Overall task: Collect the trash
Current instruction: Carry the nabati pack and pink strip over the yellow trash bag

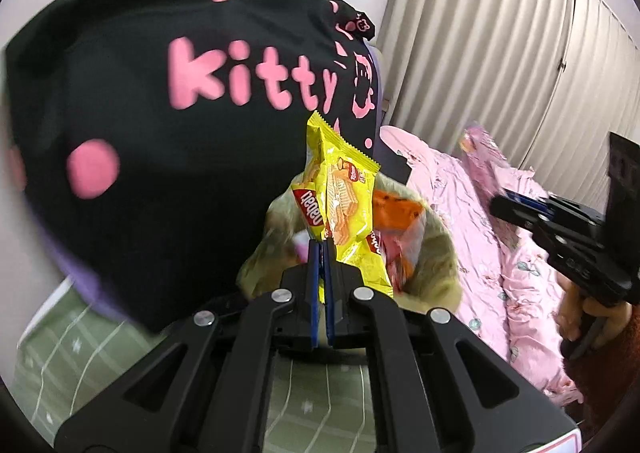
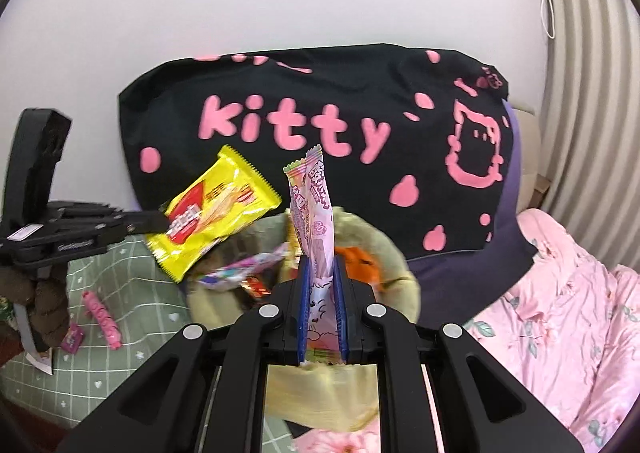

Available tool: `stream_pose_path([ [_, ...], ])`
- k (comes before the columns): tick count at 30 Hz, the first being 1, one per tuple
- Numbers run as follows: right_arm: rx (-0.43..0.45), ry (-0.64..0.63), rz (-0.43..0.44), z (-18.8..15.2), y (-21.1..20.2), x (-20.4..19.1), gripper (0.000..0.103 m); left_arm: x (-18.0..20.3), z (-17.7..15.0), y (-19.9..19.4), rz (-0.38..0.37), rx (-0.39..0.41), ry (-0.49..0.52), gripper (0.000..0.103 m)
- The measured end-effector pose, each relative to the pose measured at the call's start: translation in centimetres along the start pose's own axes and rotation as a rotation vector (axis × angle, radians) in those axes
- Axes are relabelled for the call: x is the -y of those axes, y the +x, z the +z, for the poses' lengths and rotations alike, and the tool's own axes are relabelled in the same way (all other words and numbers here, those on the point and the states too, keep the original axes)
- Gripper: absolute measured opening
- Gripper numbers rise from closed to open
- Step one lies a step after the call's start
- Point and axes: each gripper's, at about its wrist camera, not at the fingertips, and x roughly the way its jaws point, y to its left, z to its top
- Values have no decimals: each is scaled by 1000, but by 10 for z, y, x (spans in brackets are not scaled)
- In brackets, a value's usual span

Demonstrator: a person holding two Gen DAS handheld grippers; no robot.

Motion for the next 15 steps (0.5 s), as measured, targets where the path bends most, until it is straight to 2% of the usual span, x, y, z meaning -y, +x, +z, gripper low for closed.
stream_pose_path([
  [2,-7,2,-5,1,3,13,12,6,3,23,51,-24,34,2],
  [6,-31,5,15,0,14,31,12,11,-16,61,86,-153,28,2],
  [10,-89,16,63,-8,46,40,12,23,-27,82,61,-194,13,2],
  [15,-173,23,112,-18,90,44,12,47,-26,115,20,-238,50,2],
])
